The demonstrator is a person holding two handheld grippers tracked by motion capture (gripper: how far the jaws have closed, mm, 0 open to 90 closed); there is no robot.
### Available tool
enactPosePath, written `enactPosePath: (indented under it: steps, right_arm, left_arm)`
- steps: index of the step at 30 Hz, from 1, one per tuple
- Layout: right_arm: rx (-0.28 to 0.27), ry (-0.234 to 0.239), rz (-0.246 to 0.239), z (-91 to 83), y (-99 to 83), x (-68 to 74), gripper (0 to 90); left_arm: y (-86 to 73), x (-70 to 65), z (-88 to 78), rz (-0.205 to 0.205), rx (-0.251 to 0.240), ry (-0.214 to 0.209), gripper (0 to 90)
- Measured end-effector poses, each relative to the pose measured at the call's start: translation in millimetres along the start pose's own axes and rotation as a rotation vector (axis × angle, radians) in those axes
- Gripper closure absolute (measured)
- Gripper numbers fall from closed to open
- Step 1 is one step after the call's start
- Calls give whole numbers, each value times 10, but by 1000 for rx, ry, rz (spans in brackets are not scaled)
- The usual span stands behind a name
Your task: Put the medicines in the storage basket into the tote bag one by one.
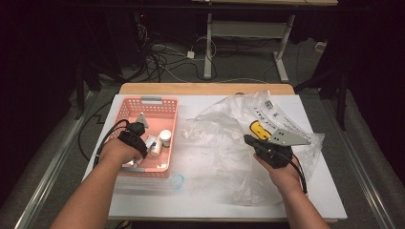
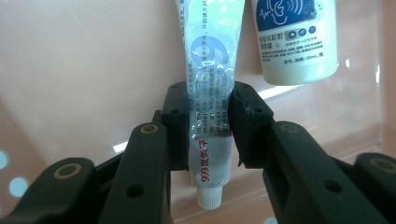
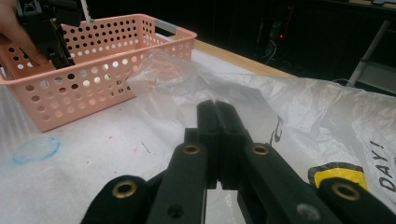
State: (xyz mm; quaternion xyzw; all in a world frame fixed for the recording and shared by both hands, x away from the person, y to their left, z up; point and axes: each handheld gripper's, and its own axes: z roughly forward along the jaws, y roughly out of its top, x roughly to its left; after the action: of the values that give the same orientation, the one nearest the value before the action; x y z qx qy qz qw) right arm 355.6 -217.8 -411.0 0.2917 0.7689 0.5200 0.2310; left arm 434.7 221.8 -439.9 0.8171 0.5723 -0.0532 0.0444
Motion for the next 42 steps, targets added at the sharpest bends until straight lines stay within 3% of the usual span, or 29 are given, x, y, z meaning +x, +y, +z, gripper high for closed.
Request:
enactPosePath:
  steps: [7,9,15,25,40,42]
  right_arm:
    - [1,-2,4,-3,-1,-3,900]
    - [0,-3,2,-4,0,-3,900]
    - [-2,1,-4,-2,1,1,900]
    - [-2,1,-3,-7,-1,-1,900]
    - [1,-2,-2,-14,-10,-2,900]
    - [-1,-1,-2,-15,-11,-3,900]
  left_arm:
    - [-64,6,-51,-2,-52,-23,681]
    - [-91,-6,-72,2,-79,-1,681]
    - [-176,-7,-99,3,-131,-27,682]
    - [-318,-66,-191,60,-272,-60,681]
    - [-550,-117,-272,95,-496,-100,681]
    - [-590,-148,-278,122,-544,-57,681]
